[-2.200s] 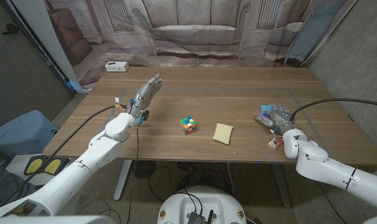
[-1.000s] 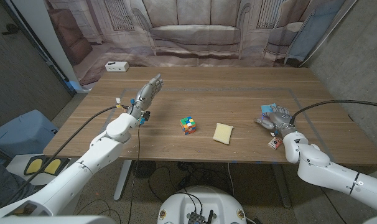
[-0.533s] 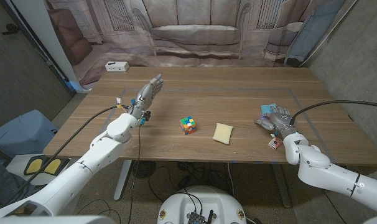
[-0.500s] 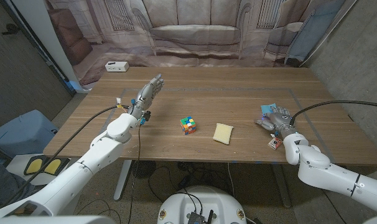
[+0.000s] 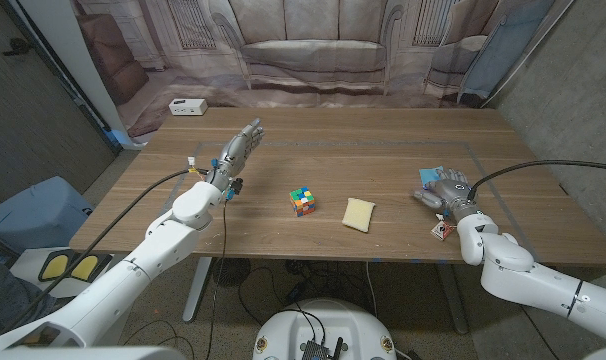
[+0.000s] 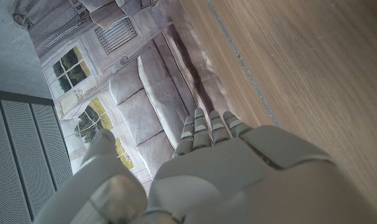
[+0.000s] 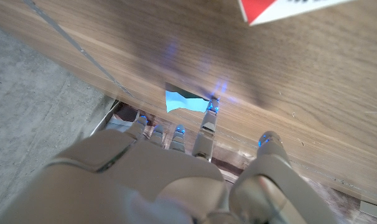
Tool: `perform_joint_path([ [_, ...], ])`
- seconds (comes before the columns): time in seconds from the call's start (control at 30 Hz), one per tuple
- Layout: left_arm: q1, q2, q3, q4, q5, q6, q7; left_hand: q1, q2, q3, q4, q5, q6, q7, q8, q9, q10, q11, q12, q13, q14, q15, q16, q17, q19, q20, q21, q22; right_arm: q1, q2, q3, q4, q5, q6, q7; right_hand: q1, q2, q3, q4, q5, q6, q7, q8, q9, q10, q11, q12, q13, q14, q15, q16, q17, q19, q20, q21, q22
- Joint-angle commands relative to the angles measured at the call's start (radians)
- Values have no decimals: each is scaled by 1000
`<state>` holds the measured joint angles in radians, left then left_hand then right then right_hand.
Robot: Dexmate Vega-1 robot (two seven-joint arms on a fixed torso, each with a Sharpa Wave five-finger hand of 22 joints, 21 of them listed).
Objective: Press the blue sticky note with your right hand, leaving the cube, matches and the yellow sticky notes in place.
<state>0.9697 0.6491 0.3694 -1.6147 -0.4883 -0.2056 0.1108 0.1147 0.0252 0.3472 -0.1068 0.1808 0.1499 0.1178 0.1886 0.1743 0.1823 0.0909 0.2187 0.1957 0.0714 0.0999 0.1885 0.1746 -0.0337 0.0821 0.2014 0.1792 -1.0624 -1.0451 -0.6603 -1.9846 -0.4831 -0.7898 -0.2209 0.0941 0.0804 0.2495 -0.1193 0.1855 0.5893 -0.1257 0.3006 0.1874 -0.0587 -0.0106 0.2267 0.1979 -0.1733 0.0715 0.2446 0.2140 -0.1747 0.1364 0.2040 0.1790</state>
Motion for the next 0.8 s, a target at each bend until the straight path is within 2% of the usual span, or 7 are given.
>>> perform_joint_path([
  [0.03,0,0,1,-6,3,5,5,2,10,0,-5,0,11,3,0,4,2,-2,-3,3,5,0,-2,4,5,2,-2,1,-11,-2,18,-9,-1,22,-19,13,-4,9,-2,3,229,17,12,28,1,5,-1,3,-116,-2,4,2,-152,9,7,3],
  [0.23,-3,2,1,-6,3,6,0,1,10,0,-6,0,11,2,0,4,3,3,-2,3,6,2,-1,4,5,2,-2,1,-19,2,29,-11,0,30,-34,15,-6,9,-4,3,203,19,5,35,0,7,-3,4,-115,-3,4,3,-148,15,8,3],
  [0.43,-7,1,4,-4,4,8,-2,1,10,0,-7,0,11,2,0,4,2,1,-3,3,6,0,-1,4,5,3,-2,1,-31,1,42,-17,2,36,-50,16,-9,10,-5,1,120,19,-22,46,-22,17,-13,7,-116,-1,3,6,-149,20,6,3],
  [0.57,-10,0,6,-2,5,8,-4,1,10,0,-7,0,13,1,1,4,2,0,-3,3,6,0,-1,4,5,4,-2,1,-40,1,50,-21,5,36,-59,13,-10,9,-4,0,42,10,-57,44,-34,22,-18,9,-115,0,1,7,-149,23,5,4],
  [0.63,-11,0,7,-1,5,9,-5,1,10,0,-7,0,13,1,1,5,3,1,-3,3,7,1,-1,4,5,4,-2,1,-43,1,53,-23,7,36,-61,12,-12,9,-3,-1,-17,15,-83,41,-45,31,-20,10,-121,2,-3,8,-150,24,4,4],
  [0.8,-13,-1,8,-1,6,10,-3,1,11,1,-8,0,14,-1,1,5,2,-3,-3,3,6,0,-1,4,5,5,-2,1,-52,1,62,-27,11,40,-73,13,-16,9,-5,-3,-110,21,-117,36,-60,44,-23,11,-125,6,-7,8,-150,26,3,4],
])
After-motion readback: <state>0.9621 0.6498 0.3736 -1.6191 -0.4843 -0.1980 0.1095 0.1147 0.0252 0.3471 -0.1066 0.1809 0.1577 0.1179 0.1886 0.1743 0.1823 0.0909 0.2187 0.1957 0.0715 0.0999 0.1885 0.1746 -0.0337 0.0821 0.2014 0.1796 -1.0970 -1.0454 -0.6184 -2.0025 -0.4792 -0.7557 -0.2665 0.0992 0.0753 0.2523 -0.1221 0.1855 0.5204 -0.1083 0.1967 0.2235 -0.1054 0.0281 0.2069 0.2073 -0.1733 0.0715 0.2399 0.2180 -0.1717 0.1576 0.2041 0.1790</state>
